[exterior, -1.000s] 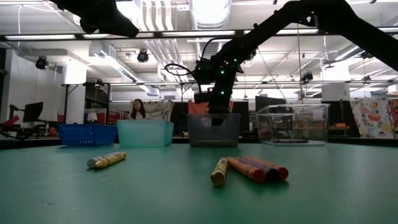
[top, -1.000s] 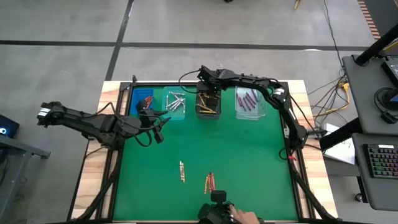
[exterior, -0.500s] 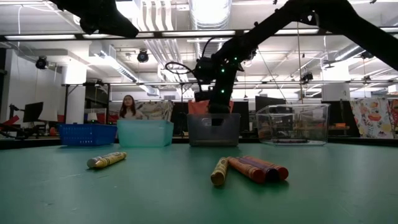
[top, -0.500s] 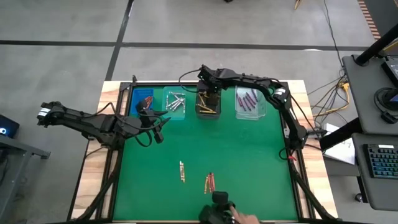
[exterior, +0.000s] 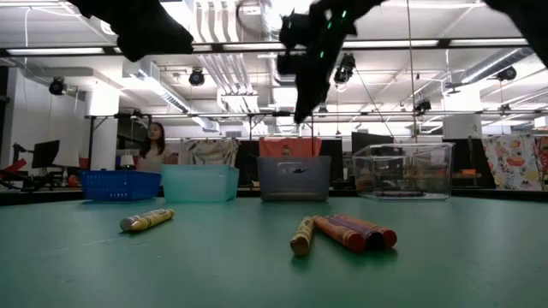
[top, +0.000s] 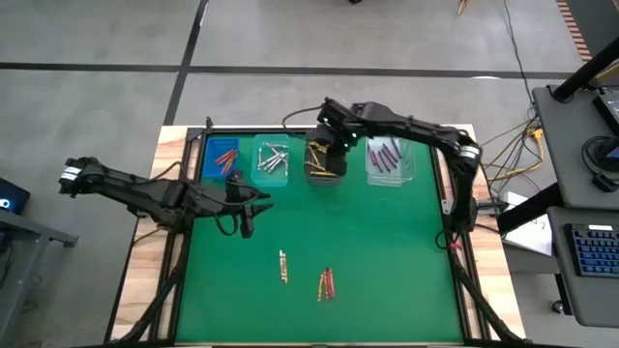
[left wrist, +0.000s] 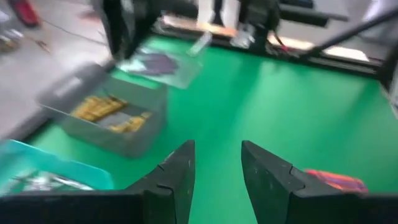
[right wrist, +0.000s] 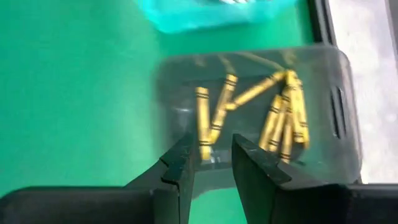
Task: Sort crayons
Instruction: Put the white crayon into the light blue bin
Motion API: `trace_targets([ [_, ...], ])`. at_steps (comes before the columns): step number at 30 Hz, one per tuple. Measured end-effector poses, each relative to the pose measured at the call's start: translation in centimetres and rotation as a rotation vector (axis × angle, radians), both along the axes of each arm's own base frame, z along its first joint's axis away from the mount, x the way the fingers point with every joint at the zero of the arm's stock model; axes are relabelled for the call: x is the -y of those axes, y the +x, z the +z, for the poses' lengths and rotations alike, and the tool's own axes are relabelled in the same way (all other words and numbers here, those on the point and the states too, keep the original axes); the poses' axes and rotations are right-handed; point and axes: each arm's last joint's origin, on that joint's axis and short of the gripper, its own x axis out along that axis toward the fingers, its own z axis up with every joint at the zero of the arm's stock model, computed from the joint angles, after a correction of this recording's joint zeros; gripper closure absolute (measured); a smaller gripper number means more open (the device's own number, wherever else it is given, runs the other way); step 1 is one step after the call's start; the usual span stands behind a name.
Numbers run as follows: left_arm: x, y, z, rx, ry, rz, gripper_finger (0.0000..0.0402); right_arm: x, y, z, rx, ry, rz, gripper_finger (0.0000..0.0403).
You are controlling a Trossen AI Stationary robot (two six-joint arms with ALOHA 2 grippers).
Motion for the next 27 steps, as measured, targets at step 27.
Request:
trace_targets([
  [27,9.4,4.6,-7.4,-0.466,0.056,-0.362,0.0288,-20.3,-8.4,1.3,0.026,0.188,0.165,0.0335],
])
